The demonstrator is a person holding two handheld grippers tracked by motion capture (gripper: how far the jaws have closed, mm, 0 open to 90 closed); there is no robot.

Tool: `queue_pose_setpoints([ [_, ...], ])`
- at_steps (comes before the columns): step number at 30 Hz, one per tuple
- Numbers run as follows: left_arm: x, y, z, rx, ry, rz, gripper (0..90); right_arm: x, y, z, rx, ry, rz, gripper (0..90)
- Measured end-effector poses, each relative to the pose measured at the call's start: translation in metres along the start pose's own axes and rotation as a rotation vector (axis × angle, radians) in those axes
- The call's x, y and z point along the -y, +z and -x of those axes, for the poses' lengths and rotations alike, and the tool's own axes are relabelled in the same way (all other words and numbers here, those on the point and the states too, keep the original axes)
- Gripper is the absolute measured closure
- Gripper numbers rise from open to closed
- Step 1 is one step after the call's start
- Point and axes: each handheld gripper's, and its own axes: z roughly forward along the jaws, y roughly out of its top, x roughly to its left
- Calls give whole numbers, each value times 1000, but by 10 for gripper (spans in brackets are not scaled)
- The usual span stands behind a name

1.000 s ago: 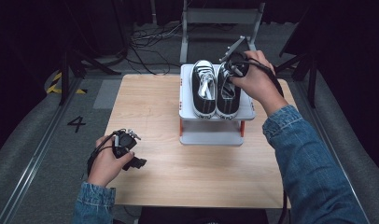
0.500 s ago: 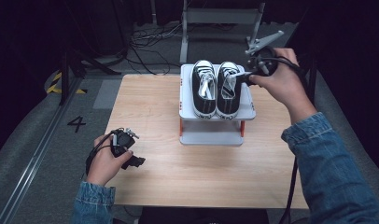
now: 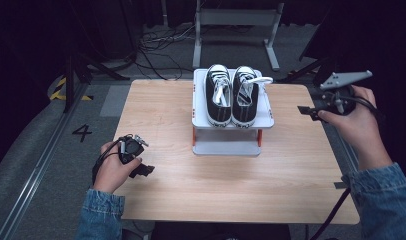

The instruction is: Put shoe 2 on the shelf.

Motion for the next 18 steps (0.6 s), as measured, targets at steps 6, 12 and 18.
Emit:
queue_pose_setpoints([
  [6, 2, 0, -1, -1, -15, -11, 168, 57, 3, -8, -28, 14, -19, 369],
  [12, 0, 1, 0, -26, 0, 30, 169, 92, 19, -16, -51, 41, -20, 368],
  [18, -1, 3, 0, -41, 11, 64, 168, 125, 41, -26, -67, 83, 3, 353],
])
